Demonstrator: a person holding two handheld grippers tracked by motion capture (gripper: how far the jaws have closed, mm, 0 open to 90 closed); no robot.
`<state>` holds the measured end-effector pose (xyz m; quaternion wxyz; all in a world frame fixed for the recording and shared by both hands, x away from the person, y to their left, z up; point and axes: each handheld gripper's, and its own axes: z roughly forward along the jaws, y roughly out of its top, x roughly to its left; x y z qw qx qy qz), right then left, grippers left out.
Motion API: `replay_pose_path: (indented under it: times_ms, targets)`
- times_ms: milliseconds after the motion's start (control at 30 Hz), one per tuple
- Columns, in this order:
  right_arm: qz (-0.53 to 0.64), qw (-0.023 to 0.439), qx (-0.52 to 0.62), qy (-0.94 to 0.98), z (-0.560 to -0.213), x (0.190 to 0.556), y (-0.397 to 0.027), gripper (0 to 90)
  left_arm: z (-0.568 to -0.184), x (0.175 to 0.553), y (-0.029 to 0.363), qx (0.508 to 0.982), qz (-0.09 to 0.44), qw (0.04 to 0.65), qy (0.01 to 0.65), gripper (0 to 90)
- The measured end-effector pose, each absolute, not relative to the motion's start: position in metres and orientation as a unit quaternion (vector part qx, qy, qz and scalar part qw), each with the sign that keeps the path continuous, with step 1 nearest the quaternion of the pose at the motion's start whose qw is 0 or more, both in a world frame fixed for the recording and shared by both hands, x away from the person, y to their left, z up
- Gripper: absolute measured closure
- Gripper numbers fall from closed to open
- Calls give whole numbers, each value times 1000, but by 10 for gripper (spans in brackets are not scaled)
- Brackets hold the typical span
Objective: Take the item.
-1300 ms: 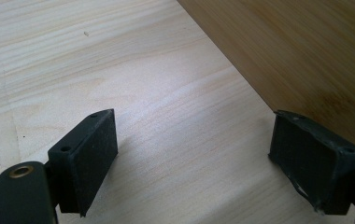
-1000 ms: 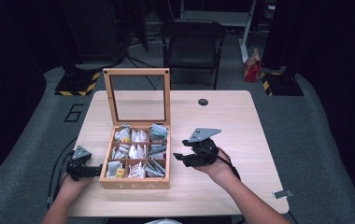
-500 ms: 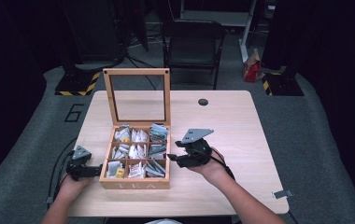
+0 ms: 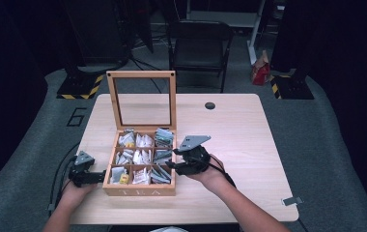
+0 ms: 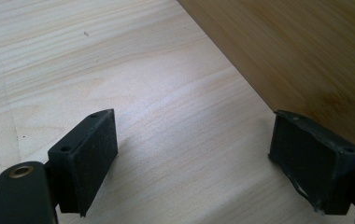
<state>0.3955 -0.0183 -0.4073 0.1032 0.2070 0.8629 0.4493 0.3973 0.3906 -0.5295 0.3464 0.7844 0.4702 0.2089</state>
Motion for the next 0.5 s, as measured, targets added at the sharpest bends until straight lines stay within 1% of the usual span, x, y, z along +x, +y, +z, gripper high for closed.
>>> replay_pose_path:
  times_ms: [100,267,400,433,467,500]
  targets:
    - [448,106,203,864,-411,395,-14,492,-530,397,391,784,209,346,470,148]
    - [448,100,201,865,-417,394,-8,507,-530,397,391,784,209,347,471,148]
    - [445,92,195,869,-421,394,-3,540,-530,397,390,784,208,347,471,148]
    - [444,89,196,870,-423,394,0,561,-530,397,391,784,209,347,471,148]
    - [444,89,196,870,-423,394,0,561,-530,397,391,784,209,347,471,148]
    - [442,86,192,872,-424,393,1,593,-530,397,390,784,207,346,471,148]
